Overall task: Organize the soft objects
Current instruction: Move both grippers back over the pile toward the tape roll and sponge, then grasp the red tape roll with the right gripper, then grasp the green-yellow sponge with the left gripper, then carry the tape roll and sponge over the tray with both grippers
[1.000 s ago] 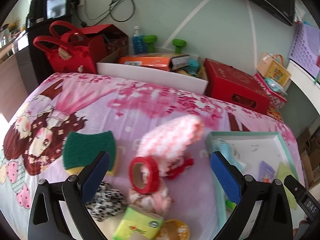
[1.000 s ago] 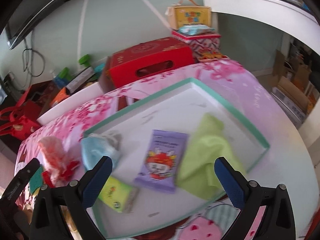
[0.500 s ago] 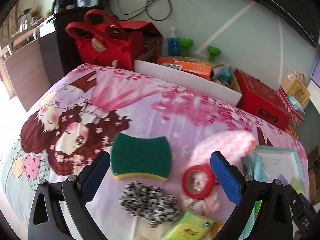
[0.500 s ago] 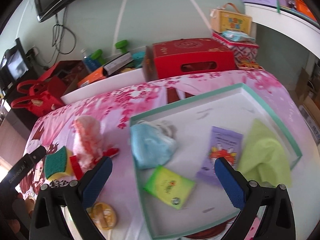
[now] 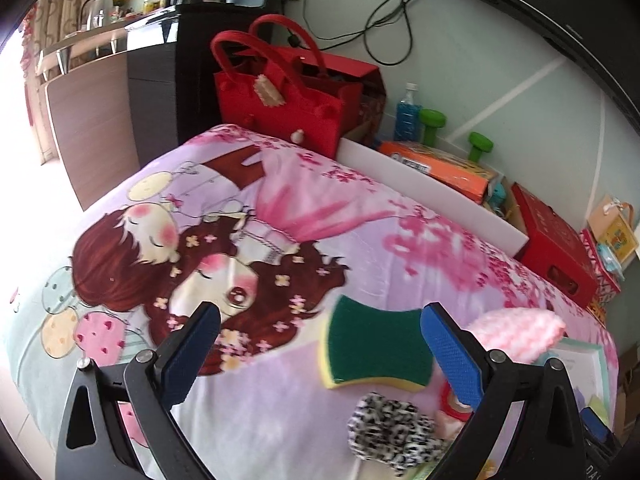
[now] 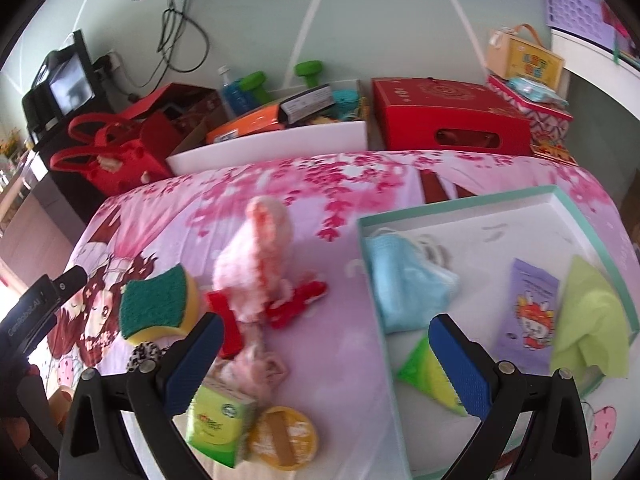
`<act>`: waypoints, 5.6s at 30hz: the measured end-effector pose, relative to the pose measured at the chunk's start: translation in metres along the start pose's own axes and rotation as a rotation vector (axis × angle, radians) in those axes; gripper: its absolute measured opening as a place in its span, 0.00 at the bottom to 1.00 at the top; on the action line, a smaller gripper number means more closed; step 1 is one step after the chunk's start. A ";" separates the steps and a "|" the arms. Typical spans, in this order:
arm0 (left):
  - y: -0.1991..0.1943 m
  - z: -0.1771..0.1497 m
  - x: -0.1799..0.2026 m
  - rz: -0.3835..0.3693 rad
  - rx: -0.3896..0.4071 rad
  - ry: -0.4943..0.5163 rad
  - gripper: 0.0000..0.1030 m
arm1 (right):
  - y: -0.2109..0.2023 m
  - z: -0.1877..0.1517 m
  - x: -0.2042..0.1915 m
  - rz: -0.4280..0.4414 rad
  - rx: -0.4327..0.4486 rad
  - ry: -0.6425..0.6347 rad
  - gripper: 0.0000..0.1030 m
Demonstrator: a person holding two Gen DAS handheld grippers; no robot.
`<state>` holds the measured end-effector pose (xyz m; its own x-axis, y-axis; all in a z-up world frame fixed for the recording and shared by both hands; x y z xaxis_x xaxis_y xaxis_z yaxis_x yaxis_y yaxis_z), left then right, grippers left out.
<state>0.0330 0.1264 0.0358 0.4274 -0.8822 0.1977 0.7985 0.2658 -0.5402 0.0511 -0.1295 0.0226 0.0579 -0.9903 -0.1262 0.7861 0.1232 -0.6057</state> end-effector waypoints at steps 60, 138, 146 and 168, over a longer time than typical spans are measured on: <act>0.070 -0.052 0.054 -0.097 -0.224 0.260 0.97 | 0.043 -0.018 -0.025 0.052 -0.059 -0.035 0.16; 0.026 -0.011 0.033 -0.137 -0.098 0.106 0.94 | -0.015 0.016 0.005 0.112 0.118 0.098 0.10; 0.011 -0.007 0.055 -0.179 -0.064 0.152 0.94 | -0.017 0.017 0.037 0.032 0.114 0.154 0.10; -0.029 -0.072 0.211 -0.506 -0.089 0.431 0.94 | -0.050 0.003 0.195 -0.322 0.109 0.377 0.10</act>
<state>0.0696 -0.0953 0.0339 -0.2124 -0.9710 0.1101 0.8101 -0.2380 -0.5359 0.0250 -0.3290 0.0306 -0.4084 -0.8823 -0.2340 0.7883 -0.2117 -0.5777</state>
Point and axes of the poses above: each gripper's, at about its wrist camera, not at the fingertips, and y roughly the way its jaws point, x to its right, z to its top, the point moved 1 cm from there along y, roughly the way its jaws point, and after that the axes turned 13 degrees about x, right-handed, at the moved point
